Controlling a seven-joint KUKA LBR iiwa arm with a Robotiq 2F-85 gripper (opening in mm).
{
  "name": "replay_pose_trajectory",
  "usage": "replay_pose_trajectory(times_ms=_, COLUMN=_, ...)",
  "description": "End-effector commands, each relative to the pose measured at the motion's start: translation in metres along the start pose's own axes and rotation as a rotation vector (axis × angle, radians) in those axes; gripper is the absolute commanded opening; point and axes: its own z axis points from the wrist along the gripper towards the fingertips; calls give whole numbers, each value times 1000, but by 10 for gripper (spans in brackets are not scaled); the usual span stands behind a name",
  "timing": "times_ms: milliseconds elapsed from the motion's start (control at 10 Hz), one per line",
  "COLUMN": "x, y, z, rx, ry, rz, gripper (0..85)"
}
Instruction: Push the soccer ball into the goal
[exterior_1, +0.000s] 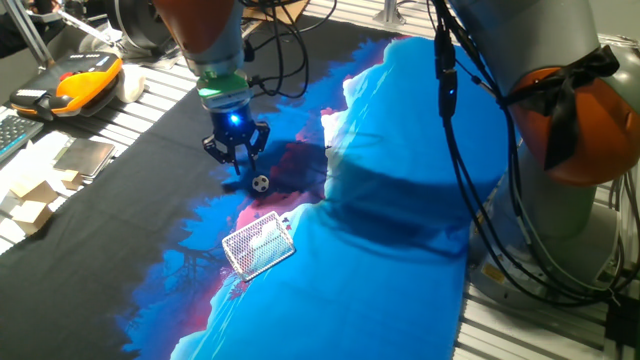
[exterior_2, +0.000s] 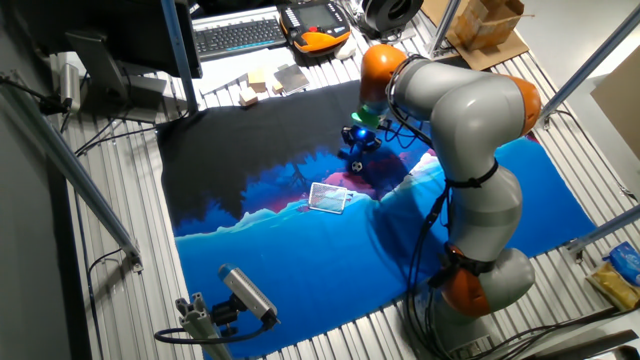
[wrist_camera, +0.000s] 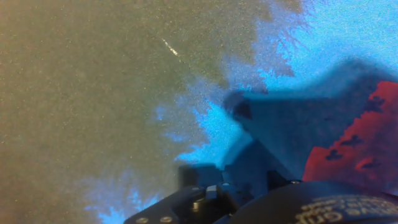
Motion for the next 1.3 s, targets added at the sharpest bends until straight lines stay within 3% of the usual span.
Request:
replay_pose_trajectory(times_ms=0, x=0, y=0, z=0, rx=-6, ry=3, rz=2, gripper=340)
replay_pose_trajectory(times_ms=1200, x=0, y=0, z=0, rx=3, ry=-5, rz=54, gripper=340)
